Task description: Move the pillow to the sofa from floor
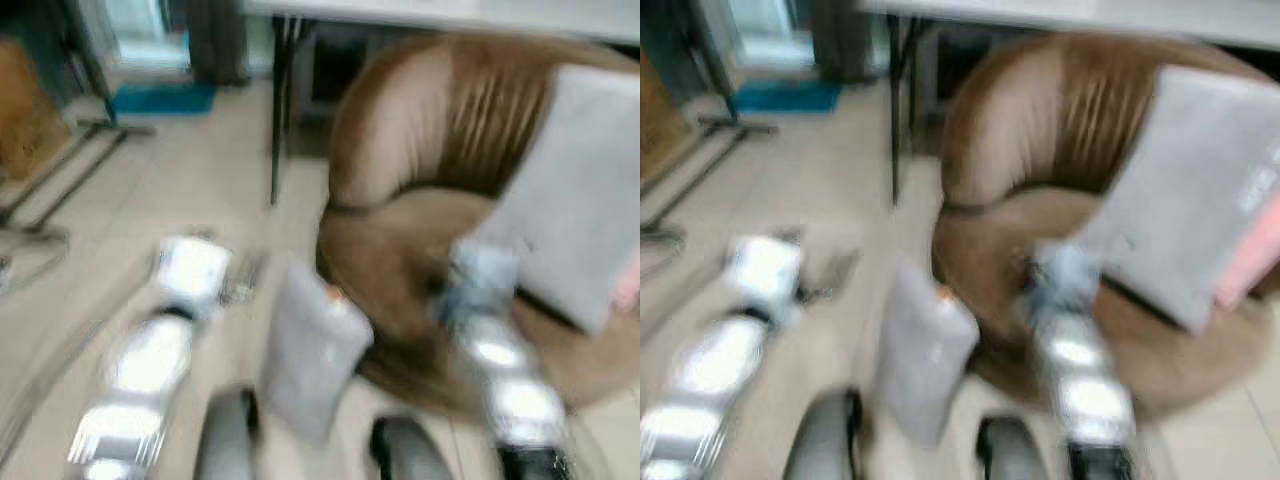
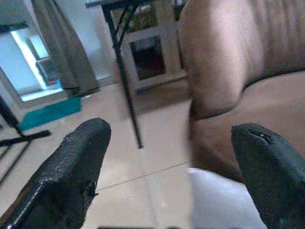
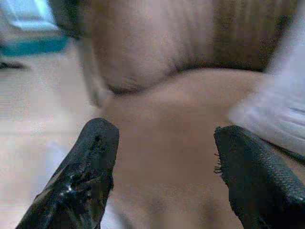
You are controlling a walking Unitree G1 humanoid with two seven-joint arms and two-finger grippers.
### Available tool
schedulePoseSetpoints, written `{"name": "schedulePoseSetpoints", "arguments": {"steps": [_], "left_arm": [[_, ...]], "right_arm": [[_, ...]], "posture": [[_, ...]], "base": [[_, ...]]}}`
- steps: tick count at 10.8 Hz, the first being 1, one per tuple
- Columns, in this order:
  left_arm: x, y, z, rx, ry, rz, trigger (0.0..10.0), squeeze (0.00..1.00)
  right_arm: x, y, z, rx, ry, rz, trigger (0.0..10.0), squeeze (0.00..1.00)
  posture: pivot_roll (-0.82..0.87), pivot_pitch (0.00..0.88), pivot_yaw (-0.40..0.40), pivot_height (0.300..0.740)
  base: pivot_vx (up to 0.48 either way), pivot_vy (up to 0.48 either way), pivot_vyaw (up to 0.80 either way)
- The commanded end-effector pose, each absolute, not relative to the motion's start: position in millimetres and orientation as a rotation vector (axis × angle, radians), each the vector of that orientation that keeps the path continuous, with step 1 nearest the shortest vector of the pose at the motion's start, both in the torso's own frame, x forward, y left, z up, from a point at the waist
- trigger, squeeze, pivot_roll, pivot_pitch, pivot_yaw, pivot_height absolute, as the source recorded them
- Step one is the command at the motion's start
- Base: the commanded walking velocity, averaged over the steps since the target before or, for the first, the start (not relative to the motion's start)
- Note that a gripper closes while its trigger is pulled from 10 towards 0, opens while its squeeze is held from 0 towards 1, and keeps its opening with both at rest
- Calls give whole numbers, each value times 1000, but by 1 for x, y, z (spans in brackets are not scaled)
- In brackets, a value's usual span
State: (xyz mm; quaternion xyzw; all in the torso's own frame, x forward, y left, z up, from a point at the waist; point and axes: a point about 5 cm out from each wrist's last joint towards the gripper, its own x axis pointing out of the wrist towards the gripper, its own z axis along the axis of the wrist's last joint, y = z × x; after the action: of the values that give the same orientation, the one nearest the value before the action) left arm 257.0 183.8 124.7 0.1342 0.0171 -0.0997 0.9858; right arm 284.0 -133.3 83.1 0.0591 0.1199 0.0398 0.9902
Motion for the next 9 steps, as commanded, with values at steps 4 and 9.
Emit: {"name": "schedulePoseSetpoints", "arguments": {"steps": [4,9], "left_arm": [[259,165,124,246,25,-267,10000,0],[253,167,120,277,37,-261,10000,0]], "right_arm": [[277,-140,77,16,274,217,10000,0],[279,-146,61,-18,353,315,10000,0]], "posture": [[5,0,-37,550],[26,0,-53,550]], "base": [[331,0,500],[50,0,160]]}}
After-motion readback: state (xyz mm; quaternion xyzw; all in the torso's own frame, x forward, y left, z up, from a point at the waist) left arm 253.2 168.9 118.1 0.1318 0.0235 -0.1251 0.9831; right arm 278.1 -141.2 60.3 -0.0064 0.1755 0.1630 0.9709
